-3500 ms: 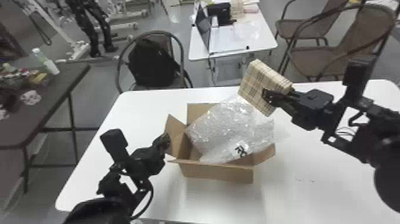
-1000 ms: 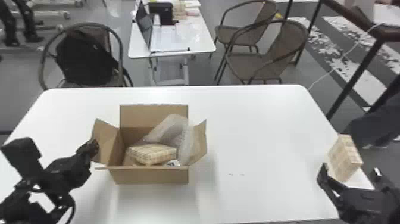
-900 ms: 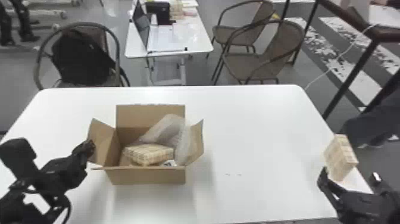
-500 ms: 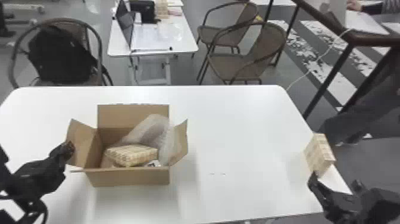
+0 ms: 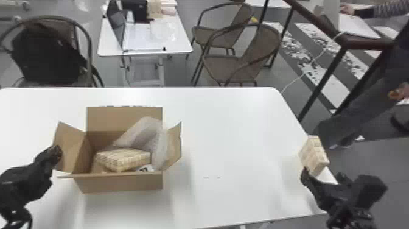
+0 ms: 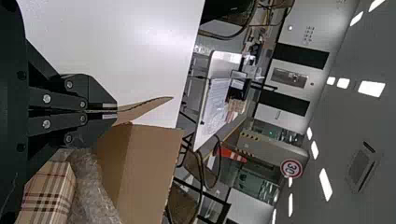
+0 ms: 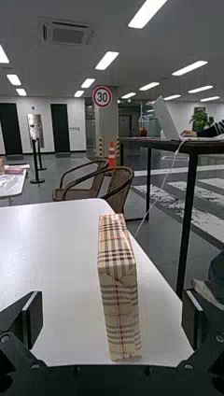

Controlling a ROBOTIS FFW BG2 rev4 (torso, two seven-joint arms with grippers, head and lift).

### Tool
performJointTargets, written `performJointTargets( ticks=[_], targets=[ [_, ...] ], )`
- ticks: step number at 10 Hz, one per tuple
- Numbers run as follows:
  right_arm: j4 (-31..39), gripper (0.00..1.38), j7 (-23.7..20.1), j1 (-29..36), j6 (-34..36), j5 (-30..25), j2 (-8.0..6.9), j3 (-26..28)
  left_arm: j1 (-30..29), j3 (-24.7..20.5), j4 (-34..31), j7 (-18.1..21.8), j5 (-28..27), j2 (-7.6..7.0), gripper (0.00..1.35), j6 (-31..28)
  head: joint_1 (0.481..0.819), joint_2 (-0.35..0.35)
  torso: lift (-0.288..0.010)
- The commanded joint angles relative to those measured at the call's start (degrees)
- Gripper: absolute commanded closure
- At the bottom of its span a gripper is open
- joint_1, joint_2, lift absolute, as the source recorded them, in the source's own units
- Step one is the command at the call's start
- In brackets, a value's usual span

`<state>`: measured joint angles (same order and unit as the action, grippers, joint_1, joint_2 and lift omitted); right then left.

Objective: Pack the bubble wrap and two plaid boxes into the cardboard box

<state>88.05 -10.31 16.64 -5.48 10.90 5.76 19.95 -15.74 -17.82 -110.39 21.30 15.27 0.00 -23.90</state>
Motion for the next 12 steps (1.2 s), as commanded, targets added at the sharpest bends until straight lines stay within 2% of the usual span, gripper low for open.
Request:
performJointTargets(
  ticks=[1,4,7,8,9,11,12],
  targets=[
    [-1.9,0.17,-0.9,-1.8,0.7,-0.3,1.09,0.0,0.0,0.0,0.0,0.1,-0.1,0.15,1.19,0.0,0.695,-0.151,-0.090],
    [-4.1,0.17,-2.1,-4.0,0.9,-0.5,1.97,0.0,0.0,0.0,0.0,0.1,-0.1,0.15,1.19,0.0,0.695,-0.154,-0.090],
    [-5.4,0.17,-2.4,-6.2,2.2,-3.2,2.59,1.0,0.1,-0.1,0.0,0.2,-0.1,0.15,1.19,0.0,0.695,-0.157,-0.090],
    [-6.6,0.22,-3.2,-7.1,2.2,-2.9,3.03,1.0,0.1,-0.1,0.0,0.3,-0.1,0.15,1.19,0.0,0.695,-0.162,-0.090],
    [-7.5,0.34,-3.9,-7.7,2.2,-3.3,3.11,1.0,0.1,-0.1,0.0,0.3,-0.2,0.15,1.19,0.0,0.695,-0.164,-0.090],
    [-7.6,0.82,-3.9,-7.9,2.9,-3.6,2.67,1.0,0.2,0.0,0.0,0.4,-0.2,0.15,1.19,0.0,0.695,-0.165,-0.090],
    [-7.5,0.90,-3.9,-7.9,3.5,-3.5,2.41,0.9,0.2,-0.1,0.0,0.5,-0.2,0.15,1.19,0.0,0.695,-0.164,-0.090]
  ],
)
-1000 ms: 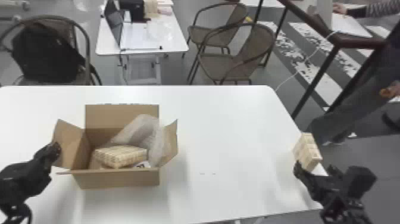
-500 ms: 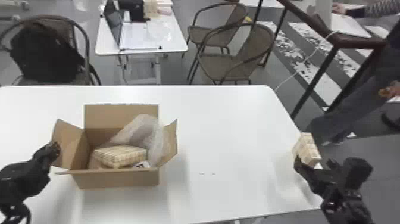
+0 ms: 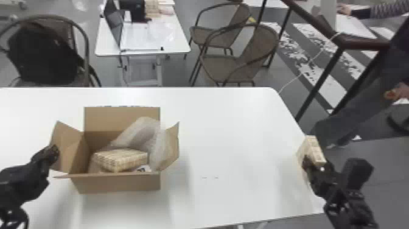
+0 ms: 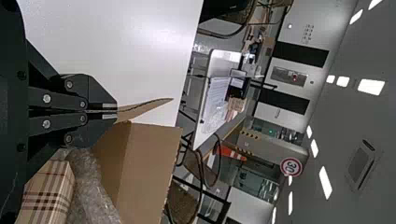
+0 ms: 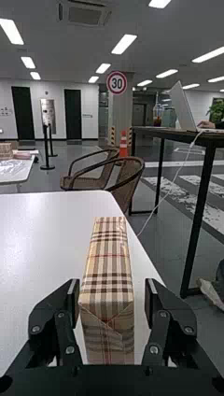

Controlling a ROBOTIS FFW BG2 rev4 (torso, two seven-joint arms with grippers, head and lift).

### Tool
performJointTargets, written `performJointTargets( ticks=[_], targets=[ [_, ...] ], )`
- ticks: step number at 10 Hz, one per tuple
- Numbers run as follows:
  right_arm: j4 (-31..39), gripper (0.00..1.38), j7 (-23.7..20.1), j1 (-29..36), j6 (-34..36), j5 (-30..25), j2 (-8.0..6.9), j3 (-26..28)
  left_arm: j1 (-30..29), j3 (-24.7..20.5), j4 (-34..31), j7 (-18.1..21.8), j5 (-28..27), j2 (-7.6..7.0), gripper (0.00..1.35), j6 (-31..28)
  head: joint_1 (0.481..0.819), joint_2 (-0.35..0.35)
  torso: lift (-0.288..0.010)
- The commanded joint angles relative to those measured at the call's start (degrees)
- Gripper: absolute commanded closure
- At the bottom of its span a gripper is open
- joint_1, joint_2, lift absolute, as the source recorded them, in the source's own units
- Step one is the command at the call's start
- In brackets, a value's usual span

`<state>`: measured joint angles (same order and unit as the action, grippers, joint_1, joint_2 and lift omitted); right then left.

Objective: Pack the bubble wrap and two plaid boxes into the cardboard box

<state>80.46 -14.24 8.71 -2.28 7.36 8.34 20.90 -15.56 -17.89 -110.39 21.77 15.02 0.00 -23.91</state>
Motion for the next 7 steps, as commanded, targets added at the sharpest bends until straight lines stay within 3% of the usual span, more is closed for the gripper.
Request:
performJointTargets(
  ticks=[1,5,7],
  targets=[
    [0.7,0.90,-0.1,0.3,0.6,0.1,-0.51,-0.1,0.0,-0.1,0.0,0.1,-0.1,0.15,1.19,0.0,0.695,-0.162,-0.090],
    [5.8,0.90,-2.7,2.4,0.8,2.9,-2.54,-0.6,0.0,-0.1,0.0,0.2,-0.3,0.15,1.19,0.0,0.695,-0.144,-0.090],
    [13.5,0.90,-5.4,1.8,4.1,5.2,-2.54,-5.3,0.0,0.0,0.0,0.2,-0.3,0.15,1.19,0.0,0.695,-0.103,-0.090]
  ],
)
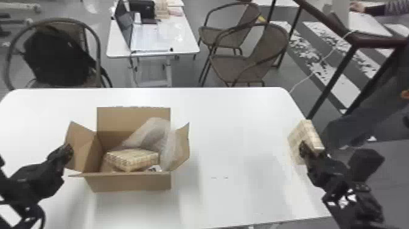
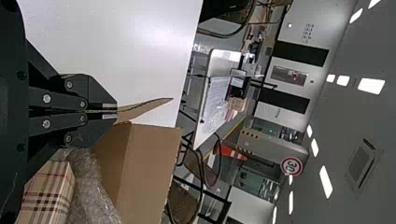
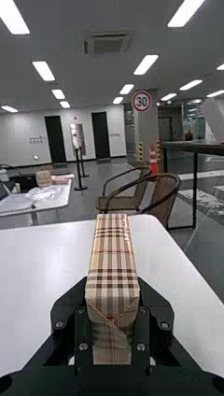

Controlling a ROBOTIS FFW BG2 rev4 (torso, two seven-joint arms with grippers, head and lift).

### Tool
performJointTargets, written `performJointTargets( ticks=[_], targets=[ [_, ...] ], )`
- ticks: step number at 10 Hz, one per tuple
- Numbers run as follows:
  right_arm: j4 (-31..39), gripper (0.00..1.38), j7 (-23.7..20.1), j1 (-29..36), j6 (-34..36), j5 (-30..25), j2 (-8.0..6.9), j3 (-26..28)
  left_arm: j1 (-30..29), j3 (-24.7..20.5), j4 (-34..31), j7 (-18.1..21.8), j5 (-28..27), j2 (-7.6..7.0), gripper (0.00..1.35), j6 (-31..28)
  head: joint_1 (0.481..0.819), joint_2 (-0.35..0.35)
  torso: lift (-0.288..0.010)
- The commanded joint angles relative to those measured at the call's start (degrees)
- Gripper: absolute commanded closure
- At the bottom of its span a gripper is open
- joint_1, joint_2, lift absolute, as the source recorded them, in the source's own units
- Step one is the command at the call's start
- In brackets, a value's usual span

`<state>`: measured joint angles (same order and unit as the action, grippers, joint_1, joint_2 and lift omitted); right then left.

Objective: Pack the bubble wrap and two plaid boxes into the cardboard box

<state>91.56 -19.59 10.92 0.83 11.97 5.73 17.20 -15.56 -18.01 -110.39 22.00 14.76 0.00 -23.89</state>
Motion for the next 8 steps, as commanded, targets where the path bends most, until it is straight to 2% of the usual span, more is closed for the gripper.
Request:
performJointTargets(
  ticks=[1,2,5,6,8],
  targets=[
    [4.8,0.90,-3.2,-2.7,3.7,2.2,0.34,-4.1,0.1,0.2,0.1,0.0,-0.2,0.15,1.19,0.0,0.695,-0.068,-0.090],
    [6.9,0.90,-6.1,-5.5,7.3,3.2,0.78,-7.0,0.3,0.3,0.1,0.1,-0.3,0.15,1.19,-0.1,0.695,-0.043,-0.090],
    [7.6,0.90,-13.1,-15.5,18.0,5.4,2.18,-18.4,0.4,0.5,0.1,0.0,-0.7,0.15,1.19,-0.4,0.695,0.110,-0.090],
    [6.8,0.90,-14.3,-18.4,19.6,6.5,2.18,-22.1,0.6,0.6,0.1,0.0,-0.9,0.15,1.19,-0.5,0.695,0.132,-0.090],
    [3.1,0.90,-15.7,-23.1,21.1,11.2,2.89,-29.7,0.8,0.8,0.2,0.0,-1.1,0.15,1.19,-0.5,0.695,0.223,-0.090]
  ],
)
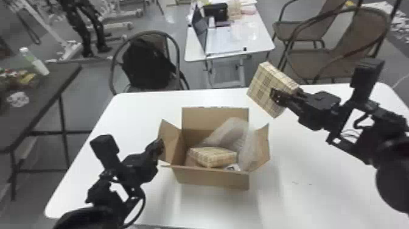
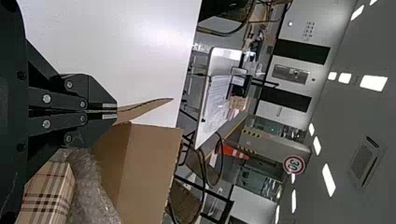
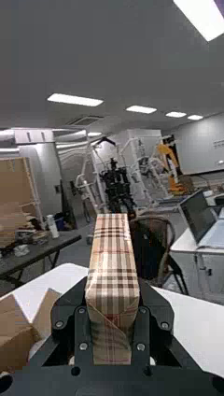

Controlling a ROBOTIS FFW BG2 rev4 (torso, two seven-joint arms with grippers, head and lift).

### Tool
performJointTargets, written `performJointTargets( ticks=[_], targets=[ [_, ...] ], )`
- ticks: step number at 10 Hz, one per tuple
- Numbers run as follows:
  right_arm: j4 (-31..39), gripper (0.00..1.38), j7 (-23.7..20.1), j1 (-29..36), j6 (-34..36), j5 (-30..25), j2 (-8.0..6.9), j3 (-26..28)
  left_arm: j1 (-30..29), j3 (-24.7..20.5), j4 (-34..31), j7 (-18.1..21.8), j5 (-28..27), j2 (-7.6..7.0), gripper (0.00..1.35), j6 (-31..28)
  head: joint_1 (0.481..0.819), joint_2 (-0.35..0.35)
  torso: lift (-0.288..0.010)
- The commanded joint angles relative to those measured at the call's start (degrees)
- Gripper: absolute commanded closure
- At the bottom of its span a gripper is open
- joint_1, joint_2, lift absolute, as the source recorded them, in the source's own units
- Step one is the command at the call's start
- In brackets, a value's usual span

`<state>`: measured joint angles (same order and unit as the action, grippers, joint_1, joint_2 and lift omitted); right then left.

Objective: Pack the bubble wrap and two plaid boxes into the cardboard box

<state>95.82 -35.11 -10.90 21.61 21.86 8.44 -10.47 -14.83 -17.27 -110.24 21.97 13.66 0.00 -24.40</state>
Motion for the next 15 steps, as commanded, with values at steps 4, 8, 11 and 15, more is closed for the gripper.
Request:
performJointTargets(
  ticks=[4,8,11,15],
  targets=[
    [-10.0,0.90,-5.0,-9.0,3.2,3.7,0.70,-13.7,0.4,0.2,0.3,0.0,-0.3,0.15,1.19,0.0,0.695,0.339,-0.090],
    [-19.3,0.90,-12.1,-12.3,2.8,4.5,-0.62,-16.5,0.8,0.5,0.7,0.0,-0.6,0.15,1.19,0.0,0.695,0.350,-0.090],
    [-24.0,0.90,-11.4,-11.4,-0.1,16.7,-0.62,-17.6,0.7,0.6,0.7,0.0,-0.6,0.15,1.19,0.0,0.695,0.350,-0.090],
    [-26.3,0.22,-10.3,-11.3,1.9,25.3,-0.97,-19.0,0.7,0.7,0.6,0.0,-0.9,0.15,1.19,0.0,0.695,0.350,-0.090]
  ],
)
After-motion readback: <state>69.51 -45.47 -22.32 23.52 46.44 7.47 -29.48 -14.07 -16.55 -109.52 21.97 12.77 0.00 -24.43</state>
